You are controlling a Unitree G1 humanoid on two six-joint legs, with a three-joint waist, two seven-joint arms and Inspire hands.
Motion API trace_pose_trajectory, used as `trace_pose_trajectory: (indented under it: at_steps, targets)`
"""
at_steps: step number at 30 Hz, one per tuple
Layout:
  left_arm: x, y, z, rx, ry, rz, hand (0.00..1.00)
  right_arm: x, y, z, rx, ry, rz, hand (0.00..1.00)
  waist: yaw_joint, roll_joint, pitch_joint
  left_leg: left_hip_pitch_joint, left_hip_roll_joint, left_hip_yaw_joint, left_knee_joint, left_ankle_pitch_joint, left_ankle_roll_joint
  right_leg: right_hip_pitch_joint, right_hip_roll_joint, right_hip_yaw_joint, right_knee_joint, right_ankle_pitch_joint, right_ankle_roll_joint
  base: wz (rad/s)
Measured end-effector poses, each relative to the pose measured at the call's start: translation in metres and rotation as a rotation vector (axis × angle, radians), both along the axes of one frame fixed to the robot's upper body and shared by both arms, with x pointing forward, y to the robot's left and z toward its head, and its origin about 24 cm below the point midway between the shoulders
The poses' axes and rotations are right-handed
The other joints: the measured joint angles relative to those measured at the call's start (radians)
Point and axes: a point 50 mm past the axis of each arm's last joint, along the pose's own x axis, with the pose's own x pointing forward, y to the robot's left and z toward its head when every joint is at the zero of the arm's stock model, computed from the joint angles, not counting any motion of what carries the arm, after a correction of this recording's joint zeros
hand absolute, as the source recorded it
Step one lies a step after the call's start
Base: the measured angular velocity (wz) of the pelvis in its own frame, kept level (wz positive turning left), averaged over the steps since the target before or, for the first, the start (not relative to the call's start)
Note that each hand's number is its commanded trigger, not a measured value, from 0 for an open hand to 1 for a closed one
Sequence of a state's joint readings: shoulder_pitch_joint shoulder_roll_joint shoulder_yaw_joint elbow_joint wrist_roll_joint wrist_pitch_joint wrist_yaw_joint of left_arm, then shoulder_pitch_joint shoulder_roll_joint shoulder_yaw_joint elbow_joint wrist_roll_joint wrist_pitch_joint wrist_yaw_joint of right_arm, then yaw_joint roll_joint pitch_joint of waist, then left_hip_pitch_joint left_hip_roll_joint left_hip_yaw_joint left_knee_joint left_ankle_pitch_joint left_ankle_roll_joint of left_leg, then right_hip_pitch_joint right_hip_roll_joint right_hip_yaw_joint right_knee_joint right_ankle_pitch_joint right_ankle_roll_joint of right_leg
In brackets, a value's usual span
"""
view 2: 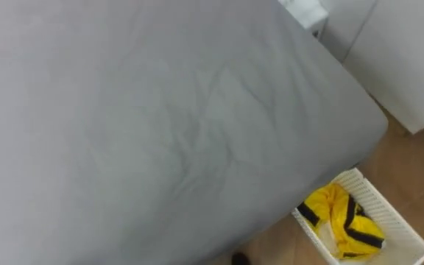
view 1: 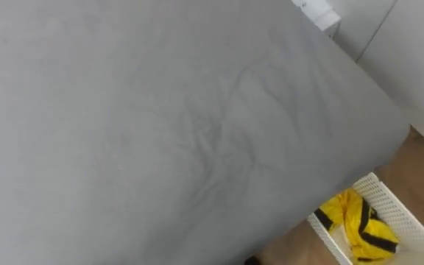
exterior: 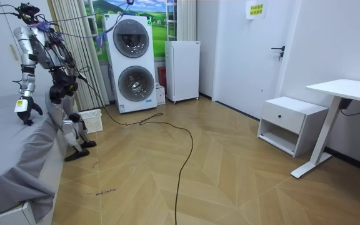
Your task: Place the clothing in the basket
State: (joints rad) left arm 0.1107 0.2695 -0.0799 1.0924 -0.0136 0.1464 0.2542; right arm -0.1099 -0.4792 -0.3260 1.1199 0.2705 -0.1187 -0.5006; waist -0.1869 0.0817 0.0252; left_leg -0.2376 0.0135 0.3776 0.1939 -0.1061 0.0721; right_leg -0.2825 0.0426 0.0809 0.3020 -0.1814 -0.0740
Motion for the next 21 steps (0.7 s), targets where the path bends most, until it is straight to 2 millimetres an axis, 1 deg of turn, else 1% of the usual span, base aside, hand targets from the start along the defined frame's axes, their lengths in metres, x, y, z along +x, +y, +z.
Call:
trace_pose_trajectory:
  at_steps: [1, 2, 3, 4, 5, 6, 7, 8, 9, 10, 11, 12, 13, 14, 15, 17, 18, 20, 21]
  targets:
    - [0.002, 0.0, 0.001, 0.003, -0.007, -0.012, 0.0, -0.005, 0.008, -0.009, 0.033, 0.015, 0.007, 0.0, 0.01, -0.006, -0.0017, 0.019, -0.001, -0.008, -0.006, 0.0, -0.001, 0.028, -0.001, -0.013, -0.017, 0.003, -0.002, 0.46]
    - [0.001, 0.0, 0.001, 0.006, -0.007, -0.018, 0.0, -0.006, 0.012, -0.014, 0.055, 0.018, 0.014, 0.0, 0.013, -0.009, -0.0036, 0.026, -0.002, -0.017, -0.007, 0.001, -0.001, 0.042, -0.003, -0.022, -0.025, 0.004, -0.002, 0.37]
    - [0.003, 0.0, 0.001, 0.01, -0.009, -0.034, 0.0, -0.01, 0.022, -0.023, 0.101, 0.027, 0.026, 0.0, 0.023, -0.014, -0.0083, 0.041, -0.005, -0.032, -0.009, 0.001, -0.002, 0.069, -0.006, -0.038, -0.039, 0.005, -0.003, 0.29]
    - [0.004, 0.0, 0.001, 0.013, -0.009, -0.048, 0.0, -0.012, 0.027, -0.028, 0.122, 0.034, 0.032, 0.0, 0.031, -0.016, -0.0085, 0.053, -0.006, -0.037, -0.013, 0.002, -0.002, 0.086, -0.007, -0.044, -0.05, 0.006, -0.003, 0.44]
    - [0.004, -0.001, 0.001, 0.014, -0.015, -0.062, 0.0, -0.017, 0.036, -0.037, 0.163, 0.051, 0.045, 0.0, 0.032, -0.024, -0.0067, 0.078, -0.011, -0.065, -0.02, 0.002, -0.004, 0.127, -0.01, -0.066, -0.075, 0.008, -0.003, 0.52]
    - [0.002, -0.001, 0.002, 0.016, -0.022, -0.072, 0.0, -0.024, 0.046, -0.046, 0.202, 0.073, 0.062, 0.0, 0.036, -0.035, -0.0112, 0.098, -0.015, -0.082, -0.028, 0.003, -0.005, 0.159, -0.011, -0.081, -0.093, 0.008, -0.003, 0.55]
    - [0.001, -0.001, 0.002, 0.016, -0.026, -0.076, 0.0, -0.026, 0.052, -0.051, 0.223, 0.084, 0.073, 0.0, 0.04, -0.04, -0.0156, 0.105, -0.017, -0.082, -0.03, 0.003, -0.005, 0.172, -0.012, -0.089, -0.1, 0.007, -0.003, 0.44]
    - [0.001, -0.001, 0.002, 0.015, -0.036, -0.077, 0.0, -0.03, 0.063, -0.059, 0.262, 0.11, 0.106, 0.0, 0.052, -0.048, -0.0231, 0.118, -0.018, -0.085, -0.03, 0.003, -0.005, 0.191, -0.015, -0.103, -0.107, 0.007, -0.003, 0.35]
    - [0.003, -0.003, 0.002, 0.015, -0.046, -0.07, 0.0, -0.031, 0.076, -0.066, 0.301, 0.131, 0.148, 0.0, 0.056, -0.055, -0.023, 0.131, -0.021, -0.098, -0.03, 0.003, -0.005, 0.216, -0.017, -0.119, -0.12, 0.008, -0.004, 0.35]
    - [0.003, -0.003, 0.002, 0.014, -0.051, -0.06, 0.0, -0.034, 0.081, -0.07, 0.321, 0.144, 0.165, 0.0, 0.056, -0.058, -0.0229, 0.137, -0.024, -0.11, -0.03, 0.003, -0.005, 0.226, -0.019, -0.126, -0.122, 0.008, -0.004, 0.45]
    - [0.003, -0.006, 0.001, 0.009, -0.062, -0.041, 0.0, -0.037, 0.092, -0.077, 0.37, 0.164, 0.198, 0.0, 0.059, -0.067, -0.0242, 0.149, -0.029, -0.128, -0.031, 0.003, -0.005, 0.249, -0.021, -0.141, -0.134, 0.006, -0.002, 0.42]
    - [0.004, -0.009, 0.001, 0.003, -0.078, -0.026, 0.0, -0.043, 0.101, -0.084, 0.417, 0.192, 0.219, 0.0, 0.067, -0.071, -0.0246, 0.158, -0.032, -0.138, -0.031, 0.003, -0.005, 0.263, -0.024, -0.152, -0.136, 0.001, -0.001, 0.35]
    - [0.005, -0.011, 0.0, 0.0, -0.088, -0.02, 0.0, -0.046, 0.105, -0.087, 0.438, 0.21, 0.234, 0.0, 0.075, -0.073, -0.0248, 0.162, -0.034, -0.141, -0.031, 0.003, -0.005, 0.269, -0.027, -0.16, -0.135, -0.002, 0.0, 0.24]
    - [0.006, -0.015, -0.001, -0.008, -0.105, -0.015, 0.0, -0.05, 0.112, -0.091, 0.481, 0.237, 0.256, 0.0, 0.09, -0.075, -0.0256, 0.168, -0.038, -0.153, -0.031, 0.003, -0.005, 0.278, -0.031, -0.174, -0.135, -0.005, 0.0, 0.26]
    - [0.007, -0.019, -0.001, -0.018, -0.12, -0.016, 0.0, -0.057, 0.118, -0.096, 0.516, 0.266, 0.264, 0.0, 0.098, -0.078, -0.0246, 0.174, -0.043, -0.17, -0.031, 0.003, -0.005, 0.288, -0.033, -0.18, -0.135, -0.008, 0.003, 0.25]
    - [0.007, -0.023, -0.002, -0.03, -0.142, -0.002, 0.0, -0.067, 0.125, -0.101, 0.555, 0.292, 0.259, 0.0, 0.116, -0.085, -0.0241, 0.183, -0.046, -0.176, -0.031, 0.003, -0.005, 0.3, -0.036, -0.19, -0.135, -0.011, 0.004, 0.19]
    - [0.007, -0.023, -0.002, -0.033, -0.151, 0.009, 0.0, -0.07, 0.129, -0.103, 0.583, 0.303, 0.269, 0.0, 0.118, -0.089, -0.0236, 0.187, -0.048, -0.185, -0.031, 0.003, -0.005, 0.308, -0.039, -0.202, -0.136, -0.014, 0.004, 0.17]
    - [0.007, -0.022, -0.002, -0.034, -0.165, 0.023, 0.0, -0.075, 0.135, -0.106, 0.615, 0.331, 0.291, 0.0, 0.129, -0.096, -0.0221, 0.196, -0.051, -0.192, -0.032, 0.003, -0.005, 0.319, -0.041, -0.212, -0.135, -0.018, 0.004, 0.14]
    - [0.008, -0.024, -0.002, -0.04, -0.179, 0.04, 0.0, -0.078, 0.137, -0.108, 0.626, 0.353, 0.31, 0.0, 0.142, -0.097, -0.0242, 0.197, -0.051, -0.194, -0.032, 0.003, -0.004, 0.322, -0.042, -0.218, -0.136, -0.019, 0.005, 0.12]
